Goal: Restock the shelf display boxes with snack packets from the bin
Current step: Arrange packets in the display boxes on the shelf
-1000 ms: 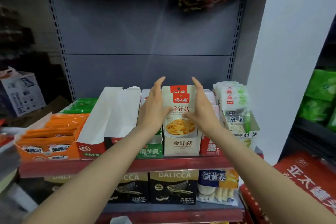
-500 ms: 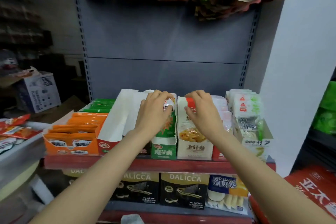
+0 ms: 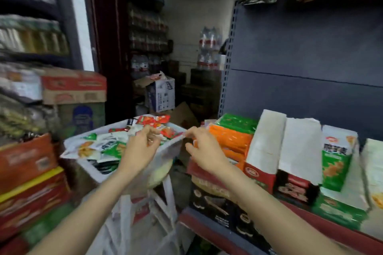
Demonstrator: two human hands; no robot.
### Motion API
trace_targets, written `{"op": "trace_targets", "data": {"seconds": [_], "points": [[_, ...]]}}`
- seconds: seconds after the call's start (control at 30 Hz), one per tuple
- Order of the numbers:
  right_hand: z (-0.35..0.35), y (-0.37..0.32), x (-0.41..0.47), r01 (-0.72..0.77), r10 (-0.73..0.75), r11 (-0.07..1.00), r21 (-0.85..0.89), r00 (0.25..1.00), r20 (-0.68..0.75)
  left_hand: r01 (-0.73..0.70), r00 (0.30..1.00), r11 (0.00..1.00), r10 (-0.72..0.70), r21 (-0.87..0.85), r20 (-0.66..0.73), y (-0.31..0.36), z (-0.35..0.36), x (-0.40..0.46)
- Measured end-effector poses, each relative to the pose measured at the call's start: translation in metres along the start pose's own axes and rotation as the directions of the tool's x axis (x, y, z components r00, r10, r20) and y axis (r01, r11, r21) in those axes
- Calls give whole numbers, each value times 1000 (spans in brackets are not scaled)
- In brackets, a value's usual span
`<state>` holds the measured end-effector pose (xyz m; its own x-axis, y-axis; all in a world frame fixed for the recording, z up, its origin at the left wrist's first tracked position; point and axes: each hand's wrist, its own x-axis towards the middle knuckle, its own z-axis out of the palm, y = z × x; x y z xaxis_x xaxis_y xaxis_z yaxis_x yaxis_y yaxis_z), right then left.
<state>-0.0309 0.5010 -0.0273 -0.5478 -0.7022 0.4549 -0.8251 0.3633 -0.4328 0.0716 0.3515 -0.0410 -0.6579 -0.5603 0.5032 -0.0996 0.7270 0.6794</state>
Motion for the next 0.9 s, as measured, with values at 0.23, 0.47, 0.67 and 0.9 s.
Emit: {"op": "trace_targets", "data": {"seconds": [0.23,0.47,0.67,0.9], "points": [[105,-29,83,-56,45,997,45,974,223,166,973,907,-214,388,86,-130,-60,33],[158,0,141,-125,164,981,-150,943,290,86,932,811,-272,579,241,-175,-59,53],[169,15,165,22,100,947,-321,929,357,67,933,775,-272,629,236,-181,-57,53],[161,11,167,258,-55,809,-528,928,369,99,922,763,-312,639,230,-174,-57,53]]}}
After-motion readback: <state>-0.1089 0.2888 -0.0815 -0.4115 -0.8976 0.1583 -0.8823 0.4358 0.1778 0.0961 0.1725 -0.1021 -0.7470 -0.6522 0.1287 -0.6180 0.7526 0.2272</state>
